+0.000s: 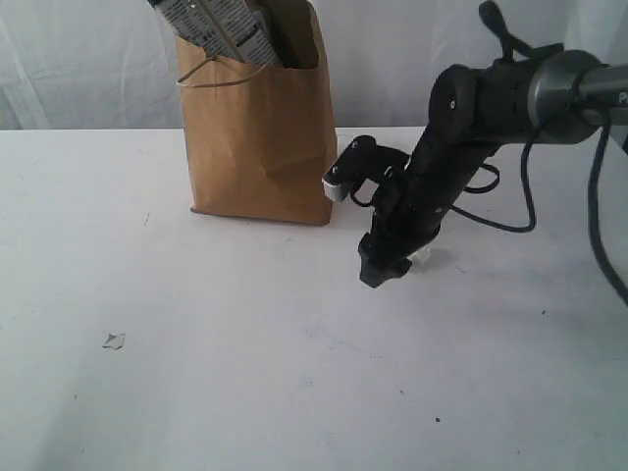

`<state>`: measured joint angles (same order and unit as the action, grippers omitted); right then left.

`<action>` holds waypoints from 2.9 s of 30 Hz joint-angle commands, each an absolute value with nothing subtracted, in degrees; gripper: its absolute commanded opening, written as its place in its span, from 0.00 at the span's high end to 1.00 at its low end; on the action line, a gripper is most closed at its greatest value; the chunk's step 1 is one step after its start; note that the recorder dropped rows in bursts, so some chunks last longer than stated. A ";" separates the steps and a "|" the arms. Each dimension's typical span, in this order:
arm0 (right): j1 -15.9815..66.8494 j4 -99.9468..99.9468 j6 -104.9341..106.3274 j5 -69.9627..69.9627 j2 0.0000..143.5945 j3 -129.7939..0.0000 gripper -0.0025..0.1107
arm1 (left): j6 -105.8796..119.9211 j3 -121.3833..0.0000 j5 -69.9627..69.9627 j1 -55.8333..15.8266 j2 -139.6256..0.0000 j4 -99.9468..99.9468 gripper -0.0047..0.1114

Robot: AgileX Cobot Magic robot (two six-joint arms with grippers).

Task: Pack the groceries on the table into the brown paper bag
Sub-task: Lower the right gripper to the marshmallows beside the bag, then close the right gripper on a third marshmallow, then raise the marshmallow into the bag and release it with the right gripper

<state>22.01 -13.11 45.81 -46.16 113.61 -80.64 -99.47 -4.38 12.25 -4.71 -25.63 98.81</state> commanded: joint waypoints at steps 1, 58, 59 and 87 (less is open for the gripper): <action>22.17 -12.21 46.95 -44.14 116.19 -80.51 0.42 | -99.54 -4.00 12.14 -4.72 -25.26 99.95 0.96; 19.13 -56.42 49.05 -41.56 95.21 -80.51 0.98 | -99.54 -4.00 10.85 -4.72 -25.26 99.95 0.96; 19.13 -63.63 54.50 -40.35 95.07 -80.51 0.98 | -99.54 -4.00 10.85 -4.72 -25.26 99.95 0.96; 19.52 -99.95 101.89 -30.79 109.23 -86.70 0.54 | -99.54 -4.00 10.83 -4.72 -25.26 99.95 0.96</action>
